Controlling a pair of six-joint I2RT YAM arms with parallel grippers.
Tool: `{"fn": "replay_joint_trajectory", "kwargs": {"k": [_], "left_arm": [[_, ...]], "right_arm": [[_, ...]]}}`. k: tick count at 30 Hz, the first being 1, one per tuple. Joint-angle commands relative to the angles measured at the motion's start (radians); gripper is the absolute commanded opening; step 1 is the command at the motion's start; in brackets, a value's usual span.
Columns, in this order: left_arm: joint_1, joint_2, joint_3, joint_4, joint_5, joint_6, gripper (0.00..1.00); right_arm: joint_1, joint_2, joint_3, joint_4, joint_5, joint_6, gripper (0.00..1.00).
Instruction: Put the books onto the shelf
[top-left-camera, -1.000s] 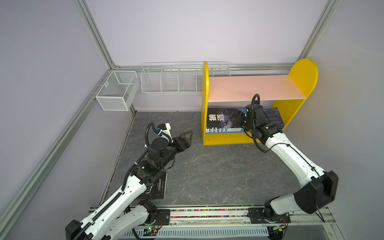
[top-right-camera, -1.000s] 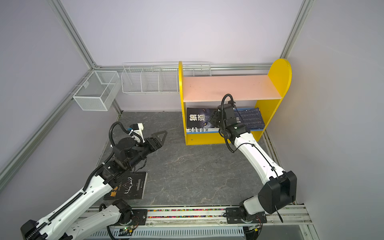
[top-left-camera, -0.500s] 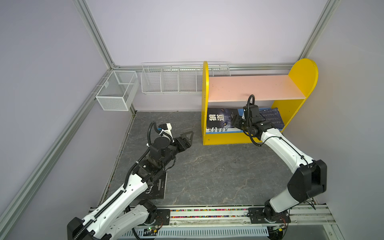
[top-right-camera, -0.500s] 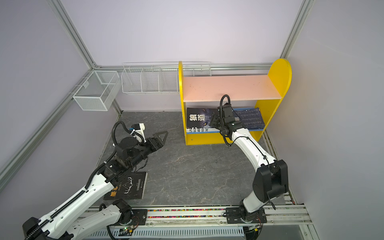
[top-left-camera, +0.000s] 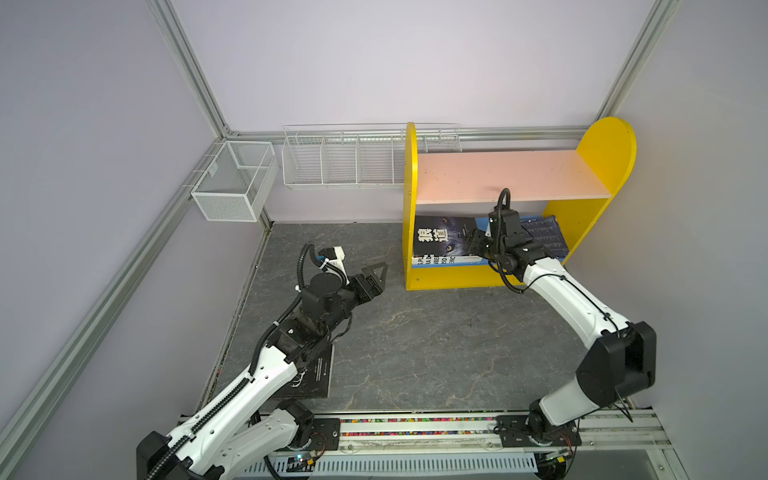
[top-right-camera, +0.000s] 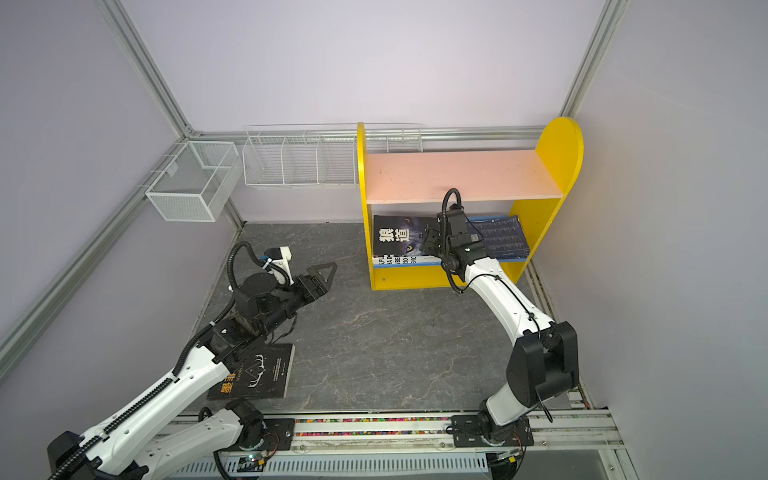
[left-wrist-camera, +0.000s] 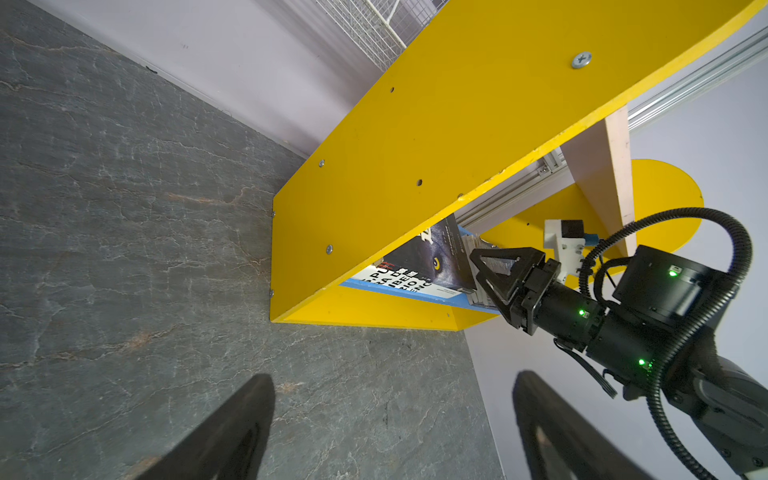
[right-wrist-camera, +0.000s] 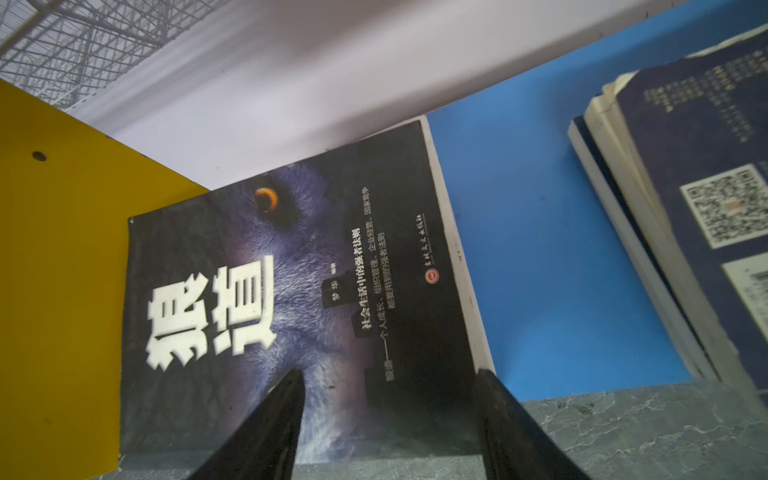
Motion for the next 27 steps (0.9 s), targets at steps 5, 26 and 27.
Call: {"fn": "replay_joint_trajectory", "kwargs": {"k": [5,26,27], "left_arm": [[0.008,0.012,0.007,0.018,0.01,-0.011,0.9],[0.009,0.057,0.034,0.019,0.056,0.016,0.99],[0.008,0.057,0.034,0.016,0.054,0.017,0.99]], "right_arm": [[-0.011,0.002,-0.021,0.021,-0.017,-0.021,0.68],[-0.011,0.056,-0.034,0.084,-0.092,-0.018,0.66],[-0.011,0.058,-0.036,0.092,-0.1,-0.018,0.66]]}}
